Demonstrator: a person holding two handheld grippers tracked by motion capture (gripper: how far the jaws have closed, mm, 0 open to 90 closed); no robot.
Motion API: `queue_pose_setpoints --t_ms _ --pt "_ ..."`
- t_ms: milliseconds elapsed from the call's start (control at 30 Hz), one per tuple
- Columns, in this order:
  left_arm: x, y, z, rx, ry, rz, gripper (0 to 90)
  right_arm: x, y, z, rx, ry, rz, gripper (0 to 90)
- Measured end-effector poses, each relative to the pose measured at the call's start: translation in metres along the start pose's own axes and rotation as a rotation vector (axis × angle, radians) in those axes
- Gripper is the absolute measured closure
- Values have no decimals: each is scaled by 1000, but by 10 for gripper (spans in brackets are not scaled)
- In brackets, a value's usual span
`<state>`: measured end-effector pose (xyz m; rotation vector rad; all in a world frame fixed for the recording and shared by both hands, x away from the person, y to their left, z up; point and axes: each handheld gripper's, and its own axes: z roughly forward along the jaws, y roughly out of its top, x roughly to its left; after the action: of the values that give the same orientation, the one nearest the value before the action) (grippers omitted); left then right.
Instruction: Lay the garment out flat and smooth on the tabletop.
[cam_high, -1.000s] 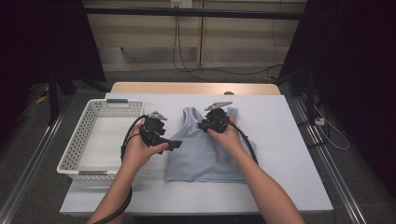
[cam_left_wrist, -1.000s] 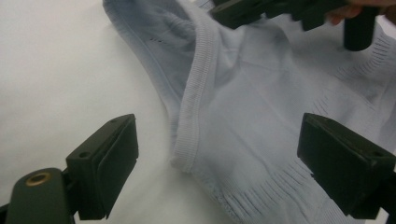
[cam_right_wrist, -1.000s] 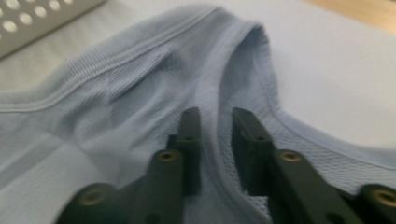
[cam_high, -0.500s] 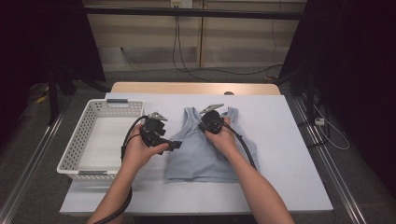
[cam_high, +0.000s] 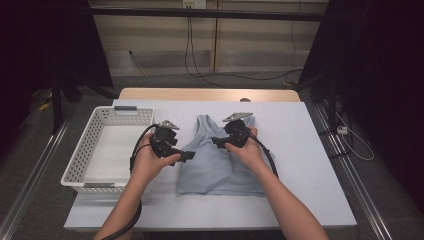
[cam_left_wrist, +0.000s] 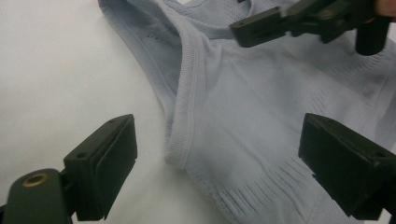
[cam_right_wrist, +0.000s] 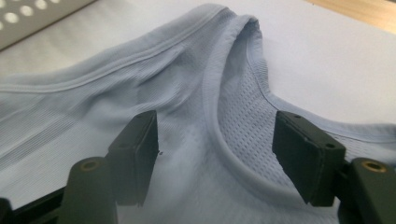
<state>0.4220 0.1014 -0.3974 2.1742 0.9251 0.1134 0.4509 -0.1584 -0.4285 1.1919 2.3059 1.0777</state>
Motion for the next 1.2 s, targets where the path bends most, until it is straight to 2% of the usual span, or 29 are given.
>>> queue_pose_setpoints --t_ms 200,367,400,433,533,867,1200 --pt "0 0 4 7 0 0 114 4 -11 -28 -35 30 -7 224" --pt "-2 0 6 11 8 -3 109 9 -25 -46 -43 54 -26 218" --pt "-3 0 7 1 9 -18 108 10 -28 -49 -46 58 -32 218" --pt "-2 -1 7 13 9 -3 108 11 -31 -52 -50 62 -34 218" --pt "-2 -1 9 12 14 -12 108 17 -40 -59 -55 75 -45 218" --pt "-1 -4 13 27 19 -18 105 25 -62 -67 -53 104 -45 219" --pt "2 -1 14 17 24 -26 103 48 -65 -70 -78 162 -81 207"
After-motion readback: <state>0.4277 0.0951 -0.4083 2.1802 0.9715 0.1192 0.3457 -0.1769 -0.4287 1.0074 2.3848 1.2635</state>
